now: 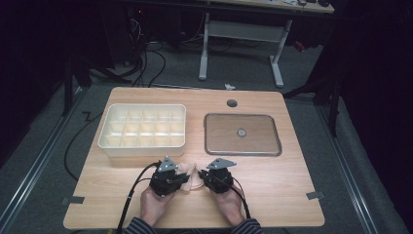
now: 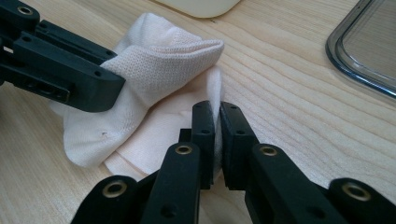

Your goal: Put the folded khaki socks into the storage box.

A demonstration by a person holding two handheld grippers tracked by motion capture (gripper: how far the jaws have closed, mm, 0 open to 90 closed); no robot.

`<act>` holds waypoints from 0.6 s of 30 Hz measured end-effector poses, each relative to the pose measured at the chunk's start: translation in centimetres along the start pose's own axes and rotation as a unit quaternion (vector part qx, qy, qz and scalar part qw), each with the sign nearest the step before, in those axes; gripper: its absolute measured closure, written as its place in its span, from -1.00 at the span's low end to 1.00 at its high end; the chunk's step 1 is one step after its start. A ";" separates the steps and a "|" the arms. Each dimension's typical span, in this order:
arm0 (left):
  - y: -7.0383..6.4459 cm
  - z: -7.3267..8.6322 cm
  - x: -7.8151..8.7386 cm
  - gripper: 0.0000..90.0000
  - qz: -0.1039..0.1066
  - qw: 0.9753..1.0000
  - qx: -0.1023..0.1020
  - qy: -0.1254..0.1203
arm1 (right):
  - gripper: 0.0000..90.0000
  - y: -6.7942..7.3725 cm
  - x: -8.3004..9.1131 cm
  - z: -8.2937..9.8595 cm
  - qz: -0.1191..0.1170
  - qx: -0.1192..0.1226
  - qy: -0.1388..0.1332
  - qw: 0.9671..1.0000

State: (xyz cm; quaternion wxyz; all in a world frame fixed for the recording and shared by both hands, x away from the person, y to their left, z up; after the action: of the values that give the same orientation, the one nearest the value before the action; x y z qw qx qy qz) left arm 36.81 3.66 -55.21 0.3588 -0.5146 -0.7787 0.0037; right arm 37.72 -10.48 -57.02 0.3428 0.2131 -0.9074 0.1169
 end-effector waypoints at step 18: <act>0.0 -0.1 0.2 0.64 0.009 1.000 0.002 -0.008 | 0.71 0.0 0.1 -0.1 -0.001 -0.005 -0.003 1.000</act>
State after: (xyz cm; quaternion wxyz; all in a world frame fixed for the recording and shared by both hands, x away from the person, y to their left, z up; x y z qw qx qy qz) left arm 36.83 3.79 -55.09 0.3535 -0.5206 -0.7771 0.0123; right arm 37.74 -10.50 -56.89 0.3413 0.2130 -0.9087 0.1114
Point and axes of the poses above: each handheld gripper's, and its own axes: x roughly backward along the jaws, z roughly out of its underside, y roughly to its left, the point moved 6 cm from there along -x, roughly forward along the jaws, and after that the axes turned 14 degrees about z, right-handed, at the moved point
